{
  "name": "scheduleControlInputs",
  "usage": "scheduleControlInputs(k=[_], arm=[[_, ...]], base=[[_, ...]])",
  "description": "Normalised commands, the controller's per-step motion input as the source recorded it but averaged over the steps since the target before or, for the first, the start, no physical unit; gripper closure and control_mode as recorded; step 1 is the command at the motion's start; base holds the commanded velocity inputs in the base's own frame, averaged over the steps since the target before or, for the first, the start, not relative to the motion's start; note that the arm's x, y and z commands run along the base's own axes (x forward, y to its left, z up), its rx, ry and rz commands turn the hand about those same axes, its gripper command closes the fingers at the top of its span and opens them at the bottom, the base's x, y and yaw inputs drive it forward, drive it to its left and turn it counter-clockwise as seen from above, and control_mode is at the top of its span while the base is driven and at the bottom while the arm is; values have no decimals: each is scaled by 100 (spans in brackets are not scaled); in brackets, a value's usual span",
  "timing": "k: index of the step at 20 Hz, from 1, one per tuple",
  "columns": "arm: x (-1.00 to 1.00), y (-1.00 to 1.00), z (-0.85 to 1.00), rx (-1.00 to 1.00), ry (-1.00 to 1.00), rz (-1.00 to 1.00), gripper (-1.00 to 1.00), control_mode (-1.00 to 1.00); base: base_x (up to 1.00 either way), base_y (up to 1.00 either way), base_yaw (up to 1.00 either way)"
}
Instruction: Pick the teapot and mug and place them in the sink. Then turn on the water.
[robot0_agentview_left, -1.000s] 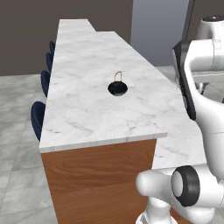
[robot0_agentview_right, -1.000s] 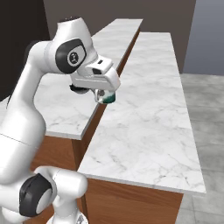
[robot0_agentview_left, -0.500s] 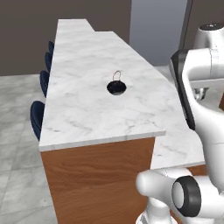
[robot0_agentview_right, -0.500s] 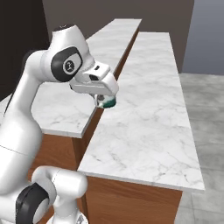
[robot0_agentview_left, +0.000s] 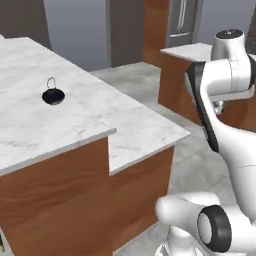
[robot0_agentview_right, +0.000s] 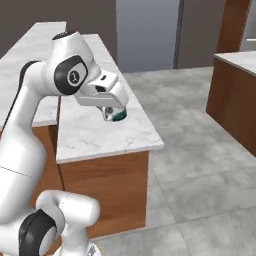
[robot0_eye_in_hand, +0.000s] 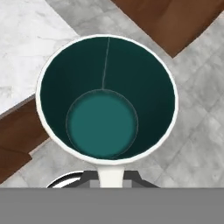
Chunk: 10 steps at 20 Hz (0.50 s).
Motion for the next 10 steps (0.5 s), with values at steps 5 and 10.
scheduleControlInputs(k=[5, 10], arm=[[0, 0, 0, 0, 0, 0, 100, 100], [0, 0, 0, 0, 0, 0, 100, 100]], base=[[-53, 7, -83], [-49, 0, -77]])
